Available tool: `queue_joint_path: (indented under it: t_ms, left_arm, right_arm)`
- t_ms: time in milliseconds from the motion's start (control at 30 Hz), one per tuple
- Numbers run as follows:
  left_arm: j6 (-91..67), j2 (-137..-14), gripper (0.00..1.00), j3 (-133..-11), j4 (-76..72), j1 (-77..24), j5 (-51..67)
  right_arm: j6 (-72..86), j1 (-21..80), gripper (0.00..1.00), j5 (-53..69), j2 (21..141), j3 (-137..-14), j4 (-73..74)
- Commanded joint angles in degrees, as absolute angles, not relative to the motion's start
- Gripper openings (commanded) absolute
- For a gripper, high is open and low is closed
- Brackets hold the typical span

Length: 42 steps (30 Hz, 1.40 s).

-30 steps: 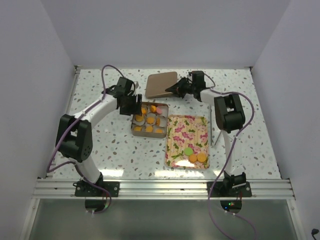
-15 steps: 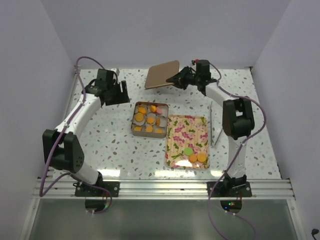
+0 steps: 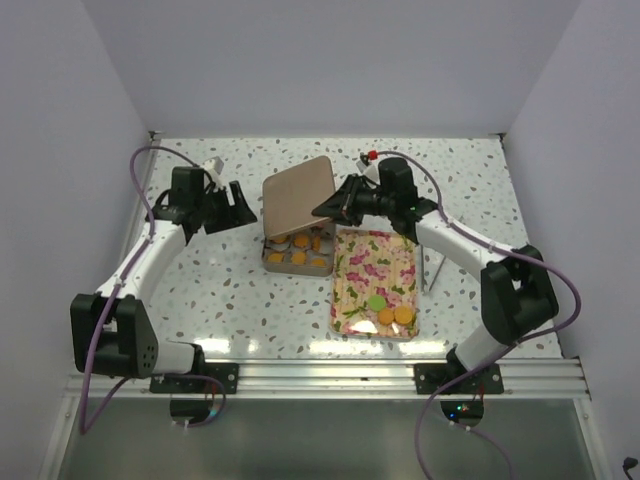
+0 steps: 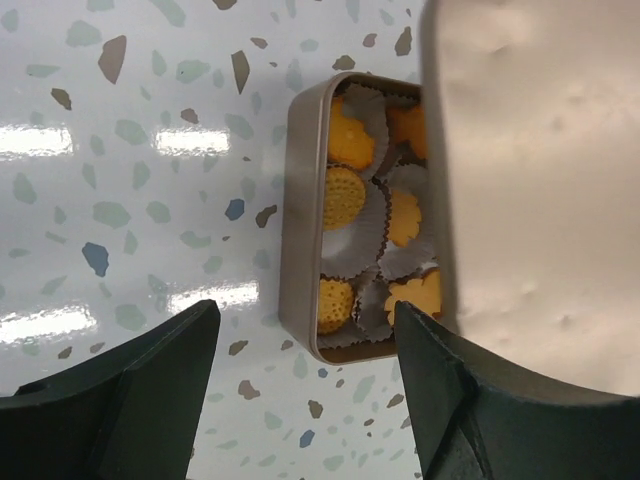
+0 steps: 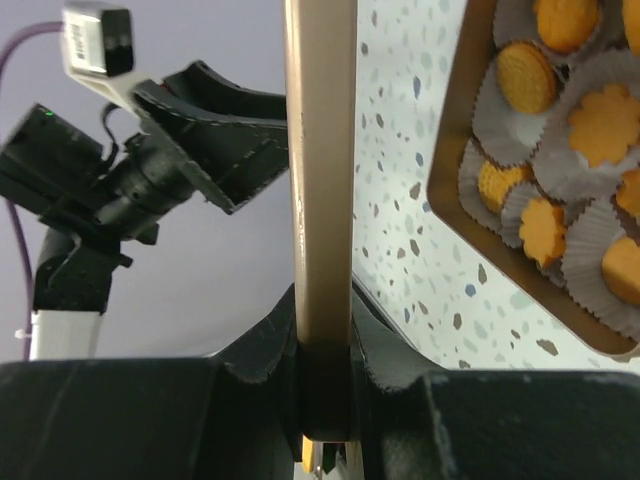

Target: Pack the cookies

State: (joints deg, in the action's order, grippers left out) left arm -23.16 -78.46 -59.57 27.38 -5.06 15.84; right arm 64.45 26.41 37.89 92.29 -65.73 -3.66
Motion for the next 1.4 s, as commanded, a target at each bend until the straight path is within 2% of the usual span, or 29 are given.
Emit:
queue_joint_path:
  t_ms: [0, 100, 267, 500, 1033, 1167, 1267, 1367]
  left_arm:
    - [-25.31, -75.77, 0.76, -56.61, 20.57, -5.01, 20.47]
    - [-26.01, -75.06, 0.76, -54.06, 18.64, -5.01, 21.71]
    - [-25.84, -73.30, 0.77, -49.93, 16.70, -4.48, 23.46]
    - [-24.79, -73.47, 0.78, -47.11, 14.24, -3.60, 26.10]
    - [-23.11, -82.61, 0.78, -46.41, 9.94, -3.16, 32.43]
    - [-24.26, -84.02, 0.78, -45.79, 7.39, -3.16, 34.01]
    - [-24.43, -85.60, 0.78, -45.53, 6.25, -3.25, 35.32]
    - [-24.70, -87.18, 0.78, -45.44, 5.45, -3.25, 36.82]
  right_arm:
    - [63.98, 28.12, 0.00, 35.07, 88.86, -63.29, -7.20]
    - [67.75, 28.91, 0.00, 34.37, 87.46, -56.89, -14.03]
    - [67.59, 30.76, 0.00, 31.21, 85.17, -51.60, -16.87]
    - [66.62, 32.78, 0.00, 28.04, 85.78, -49.75, -18.19]
    - [67.15, 33.66, 0.00, 21.71, 88.06, -44.83, -19.51]
    - [68.38, 34.10, 0.05, 20.31, 89.03, -43.25, -21.00]
    - [68.64, 34.19, 0.14, 19.34, 89.91, -42.63, -21.09]
    - [69.52, 34.19, 0.15, 19.69, 92.10, -42.37, -22.05]
